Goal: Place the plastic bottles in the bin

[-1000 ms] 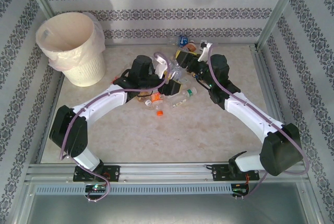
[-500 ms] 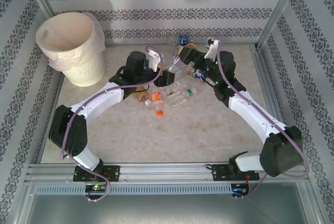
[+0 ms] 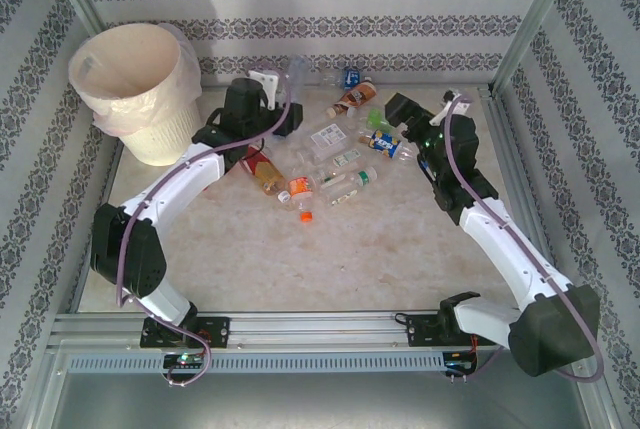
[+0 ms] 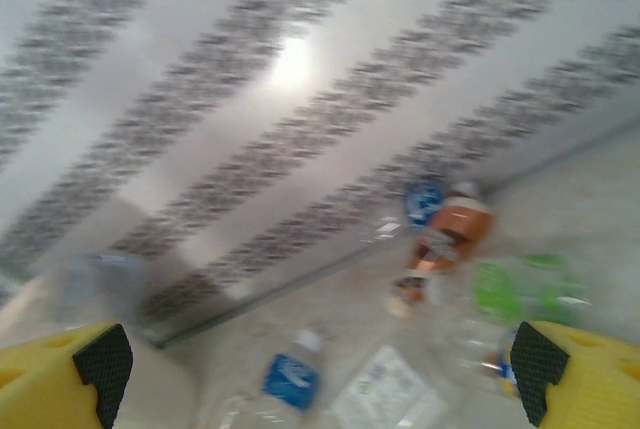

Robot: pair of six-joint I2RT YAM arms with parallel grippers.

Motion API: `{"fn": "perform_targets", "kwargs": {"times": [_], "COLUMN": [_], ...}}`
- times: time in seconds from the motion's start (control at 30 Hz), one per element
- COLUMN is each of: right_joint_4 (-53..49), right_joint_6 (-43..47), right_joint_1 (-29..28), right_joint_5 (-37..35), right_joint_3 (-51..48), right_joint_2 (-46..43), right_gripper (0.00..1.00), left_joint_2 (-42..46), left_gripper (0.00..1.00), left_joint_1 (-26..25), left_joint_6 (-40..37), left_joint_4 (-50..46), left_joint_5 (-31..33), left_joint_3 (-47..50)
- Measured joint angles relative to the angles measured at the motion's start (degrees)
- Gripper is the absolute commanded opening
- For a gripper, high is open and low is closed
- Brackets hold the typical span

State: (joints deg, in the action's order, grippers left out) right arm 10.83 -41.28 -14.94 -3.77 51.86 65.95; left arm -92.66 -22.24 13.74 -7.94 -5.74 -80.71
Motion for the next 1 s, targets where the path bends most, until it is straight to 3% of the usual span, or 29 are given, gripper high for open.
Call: {"fn": "perform_targets", "kwargs": {"times": [0.2, 0.53, 0.73, 1.0], "right_joint_4": [-3.8, -5.5, -6.4, -7.6], "right_joint_6": [-2.6, -3.5, -3.3, -1.9], "right_joint_1": [3.1, 3.6, 3.6, 3.6], "right_joint_5": [-4.4, -4.5, -3.4, -1.4], "right_joint_3": [-5.4, -5.9, -5.8, -4.6], "right_joint_2": [0.1, 0.1, 0.1, 0.5], "right_gripper": [0.98, 0.98, 0.98, 0.98], "left_joint_2": [-0.3, -6.7, -12.0, -14.7], "left_gripper": [0.59, 0.6, 0.6, 0.6], "left_joint_1": [2.6, 6.7, 13.6, 22.1], "left_joint_6": [-3.0, -10.8, -12.9, -13.9], "left_joint_4": [-1.4, 0.7, 0.8, -1.6], "left_joint_5": [14.4, 28.7, 33.2, 34.6], "left_joint_3": [-6.6, -19.2, -26.6, -31.1]}}
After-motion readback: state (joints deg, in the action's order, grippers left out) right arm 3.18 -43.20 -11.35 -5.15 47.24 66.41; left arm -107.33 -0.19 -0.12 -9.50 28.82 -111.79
